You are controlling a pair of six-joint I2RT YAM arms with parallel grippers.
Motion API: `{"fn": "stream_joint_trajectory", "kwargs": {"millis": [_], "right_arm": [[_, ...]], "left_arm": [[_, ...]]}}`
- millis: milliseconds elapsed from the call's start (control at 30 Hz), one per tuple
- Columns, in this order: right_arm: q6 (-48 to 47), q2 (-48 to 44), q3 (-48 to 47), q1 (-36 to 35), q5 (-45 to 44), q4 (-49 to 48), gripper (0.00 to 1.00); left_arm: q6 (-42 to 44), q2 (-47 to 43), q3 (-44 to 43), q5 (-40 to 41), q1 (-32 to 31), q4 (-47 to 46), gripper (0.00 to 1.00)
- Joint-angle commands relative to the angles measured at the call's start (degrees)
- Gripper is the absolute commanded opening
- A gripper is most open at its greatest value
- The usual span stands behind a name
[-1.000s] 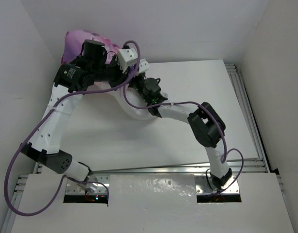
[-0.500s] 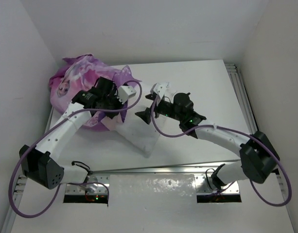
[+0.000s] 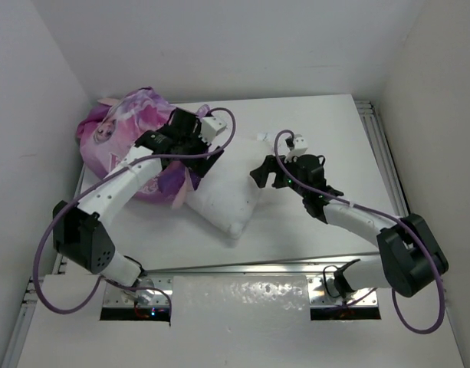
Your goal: Put the pillow into the pillowcase
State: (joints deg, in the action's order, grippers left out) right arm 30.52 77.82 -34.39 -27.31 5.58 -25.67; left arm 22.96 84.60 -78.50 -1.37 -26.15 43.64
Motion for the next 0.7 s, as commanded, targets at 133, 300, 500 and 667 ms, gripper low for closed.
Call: {"fn": "stream_joint_trajectory", "kwargs": {"millis": [133,300,500,667], "right_arm": [[9.9,-4.26,3.62,0.06,-11.11,-6.75,0.99],[14.2,-1.28,5.56,0.06,-8.49,-11.67,0.99],[20.26,7.77,4.86,0.06,-0.94,-21.77,0.99],[23.7,17.09,3.37,-0.2,5.99,-31.43,0.99]], "left_arm": [[-6.26,4.78,-6.67,8.57,-0.57,-9.36,1.0],[-7.49,6.02,-3.86,10.68,-0.57,-10.32,0.93],[-8.28,8.3,-3.59,10.16,-0.57,-13.49,0.57],[-8.55,9.71,-4.29,9.19,-0.57,-13.49,0.0]]}}
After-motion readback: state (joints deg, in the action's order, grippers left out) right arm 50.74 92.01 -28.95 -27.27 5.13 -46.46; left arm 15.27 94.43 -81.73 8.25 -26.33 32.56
